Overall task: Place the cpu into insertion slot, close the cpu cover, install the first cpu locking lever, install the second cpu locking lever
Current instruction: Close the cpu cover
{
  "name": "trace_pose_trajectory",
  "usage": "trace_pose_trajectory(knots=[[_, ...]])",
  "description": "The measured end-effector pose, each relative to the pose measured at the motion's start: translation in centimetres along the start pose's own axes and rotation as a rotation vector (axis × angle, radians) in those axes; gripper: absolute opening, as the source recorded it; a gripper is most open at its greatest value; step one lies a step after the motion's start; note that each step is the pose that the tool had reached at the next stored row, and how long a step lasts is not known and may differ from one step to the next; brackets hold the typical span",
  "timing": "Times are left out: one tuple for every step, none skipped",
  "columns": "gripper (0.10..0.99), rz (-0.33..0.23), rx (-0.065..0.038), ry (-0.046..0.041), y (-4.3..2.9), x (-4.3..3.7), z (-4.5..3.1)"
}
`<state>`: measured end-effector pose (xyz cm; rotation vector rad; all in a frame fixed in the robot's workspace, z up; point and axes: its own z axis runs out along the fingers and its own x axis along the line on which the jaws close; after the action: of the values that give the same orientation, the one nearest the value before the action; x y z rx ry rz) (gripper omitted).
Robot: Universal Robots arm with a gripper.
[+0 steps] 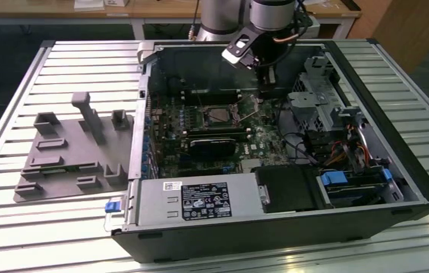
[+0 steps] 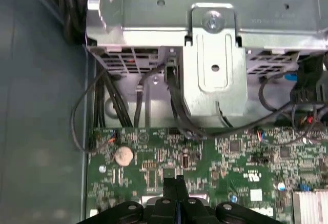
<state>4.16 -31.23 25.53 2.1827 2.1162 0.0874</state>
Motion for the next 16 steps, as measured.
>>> trace_pose_trajectory(knots=[[0.102, 0.0, 0.0, -0.0001, 0.18, 0.01, 0.07], [0.102, 0.0, 0.001, -0.0001, 0.34, 0.01, 0.14], [0.102, 0.0, 0.001, -0.0002, 0.46, 0.02, 0.22], [0.102, 0.0, 0.001, -0.0001, 0.58, 0.03, 0.32], [0.102, 0.0, 0.002, -0.0002, 0.68, 0.03, 0.42], [0.102, 0.0, 0.002, -0.0002, 0.78, 0.04, 0.53], [0.102, 0.0, 0.003, -0.0001, 0.87, 0.05, 0.64], [0.102, 0.0, 0.003, -0.0001, 0.95, 0.05, 0.77], [0.102, 0.0, 0.004, -0.0001, 1.01, 0.06, 0.9], [0.102, 0.0, 0.004, -0.0002, 1.04, 0.06, 1.04], [0.102, 0.0, 0.005, -0.0002, 1.07, 0.07, 1.19], [0.102, 0.0, 0.006, -0.0001, 1.1, 0.07, 1.35], [0.102, 0.0, 0.008, -0.0002, 1.12, 0.08, 1.51], [0.102, 0.0, 0.01, -0.0004, 1.13, 0.09, 1.67], [0.102, 0.0, 0.012, -0.0004, 1.14, 0.09, 1.83], [0.102, 0.0, 0.014, -0.0005, 1.15, 0.1, 1.98]])
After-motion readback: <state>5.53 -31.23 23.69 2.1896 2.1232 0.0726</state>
